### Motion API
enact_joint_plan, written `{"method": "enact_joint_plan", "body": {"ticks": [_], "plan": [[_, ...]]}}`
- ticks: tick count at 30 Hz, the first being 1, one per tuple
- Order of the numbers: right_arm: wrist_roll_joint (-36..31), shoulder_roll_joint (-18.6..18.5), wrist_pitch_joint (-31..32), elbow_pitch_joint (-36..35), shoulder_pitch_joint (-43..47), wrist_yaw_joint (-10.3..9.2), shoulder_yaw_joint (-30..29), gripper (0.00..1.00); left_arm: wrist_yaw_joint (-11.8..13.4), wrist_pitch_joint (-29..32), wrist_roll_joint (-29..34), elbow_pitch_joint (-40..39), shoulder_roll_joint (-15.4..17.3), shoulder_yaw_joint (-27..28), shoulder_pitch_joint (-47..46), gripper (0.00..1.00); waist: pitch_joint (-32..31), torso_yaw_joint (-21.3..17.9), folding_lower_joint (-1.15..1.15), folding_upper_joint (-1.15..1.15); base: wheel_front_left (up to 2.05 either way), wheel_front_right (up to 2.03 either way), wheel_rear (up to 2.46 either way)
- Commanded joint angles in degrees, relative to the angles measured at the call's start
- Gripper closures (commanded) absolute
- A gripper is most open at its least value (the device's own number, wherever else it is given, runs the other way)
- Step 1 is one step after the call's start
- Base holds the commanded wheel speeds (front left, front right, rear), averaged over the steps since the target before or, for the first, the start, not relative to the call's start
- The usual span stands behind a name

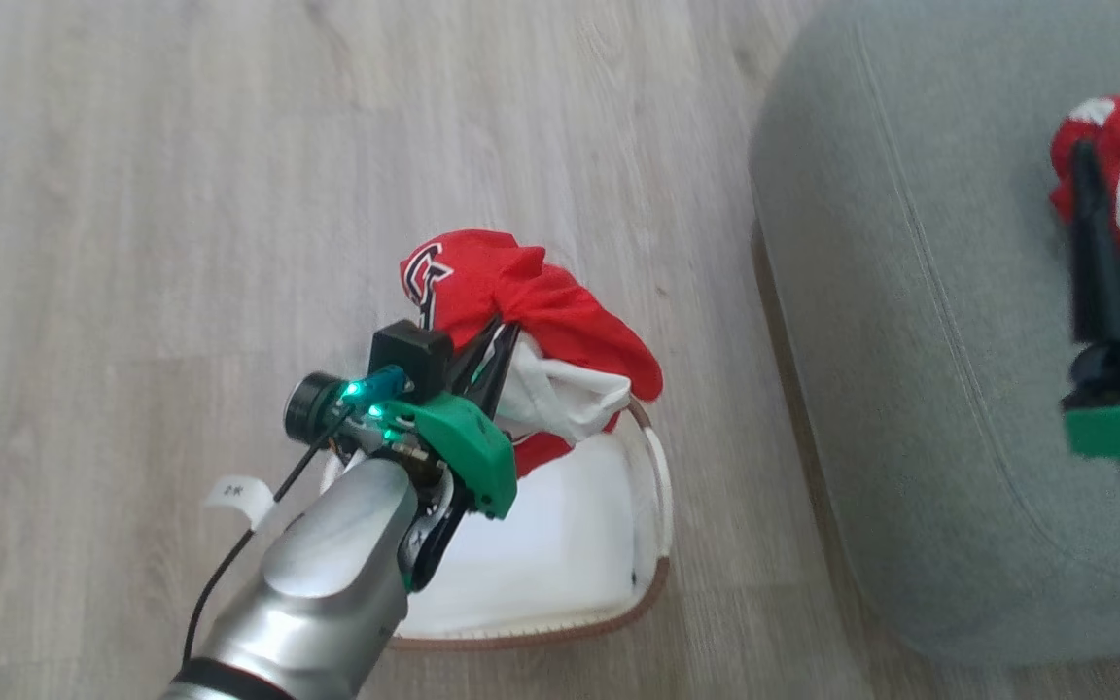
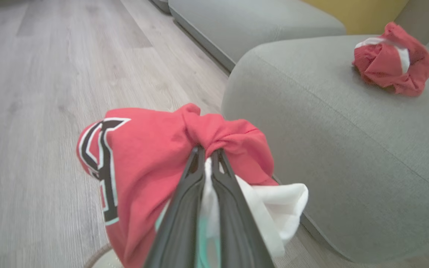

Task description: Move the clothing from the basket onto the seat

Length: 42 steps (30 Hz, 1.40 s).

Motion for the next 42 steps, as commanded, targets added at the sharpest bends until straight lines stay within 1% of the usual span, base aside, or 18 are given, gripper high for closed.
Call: {"method": "enact_joint_plan", "body": {"ticks": [1, 2, 8, 11, 13, 19, 27, 29, 35, 38, 42], "plan": [[-0.5, -0.4, -0.1, -1.4, 0.8, -0.01, 1.2, 0.0, 0.0, -0.8, 0.8, -3.0, 1.2, 2.1, -1.7, 1.0, -2.8, 2.1, 0.01, -0.01, 0.0, 0.0, 0.0], [-0.5, -0.4, -0.1, -1.4, 0.8, -0.01, 1.2, 0.0, 0.0, -0.8, 0.8, -3.0, 1.2, 2.1, -1.7, 1.0, -2.8, 2.1, 0.01, -0.01, 0.0, 0.0, 0.0], [-0.7, 0.3, -0.1, -0.6, 2.9, -0.01, 3.6, 0.0, 0.4, -0.8, 2.2, -9.5, 2.3, 3.7, -2.5, 1.0, -4.8, 3.2, 0.01, -0.01, 0.0, 0.0, 0.0], [-0.7, 0.4, -0.1, -0.2, 3.9, -0.01, 5.2, 0.0, 0.0, -0.5, 1.6, -12.4, 2.9, 4.2, -3.0, 1.0, -5.9, 3.4, 0.01, -0.01, 0.0, 0.0, 0.0], [-0.7, 0.6, -0.1, 0.1, 4.4, -0.01, 6.2, 0.0, -0.4, 0.5, 0.9, -14.6, 3.4, 4.6, -3.4, 1.0, -6.6, 3.4, 0.01, -0.01, 0.0, 0.0, 0.0], [-0.6, 1.6, -0.1, 0.8, 6.3, -0.01, 9.3, 0.0, 0.6, 4.7, 1.2, -22.7, 6.0, 4.7, -5.2, 1.0, -8.6, 3.4, 0.01, -0.01, 0.0, 0.0, 0.0], [-0.4, 2.4, -0.1, 1.3, 7.2, -0.01, 12.9, 0.0, 1.5, 7.6, 0.5, -28.1, 7.4, 4.2, -3.5, 1.0, -10.0, 3.4, 0.01, -0.01, 0.0, 0.0, 0.0], [0.0, 2.0, -0.1, 1.3, 6.6, -0.01, 15.1, 0.0, 1.5, 8.0, 0.5, -28.8, 7.5, 3.9, -3.2, 1.0, -10.2, 3.5, 0.01, -0.01, 0.0, 0.0, 0.0], [0.5, 0.8, -0.1, 2.3, 1.5, -0.01, 25.2, 0.0, 1.4, 8.8, 0.5, -29.8, 7.0, 2.6, -3.0, 1.0, -10.3, 4.2, 0.01, -0.01, 0.0, 0.0, 0.0], [0.4, 1.0, -0.1, 5.0, -1.8, -0.01, 29.0, 0.0, 1.2, 8.9, 0.5, -29.9, 6.5, 2.0, -3.2, 1.0, -10.2, 4.8, 0.01, -0.01, 0.0, 0.0, 0.0], [0.9, 2.2, -0.1, 9.7, -5.9, -0.01, 32.3, 0.0, 1.0, 9.0, 0.6, -30.0, 5.9, 1.2, -3.5, 1.0, -10.0, 5.6, 0.01, -0.01, 0.0, 0.0, 0.0]]}}
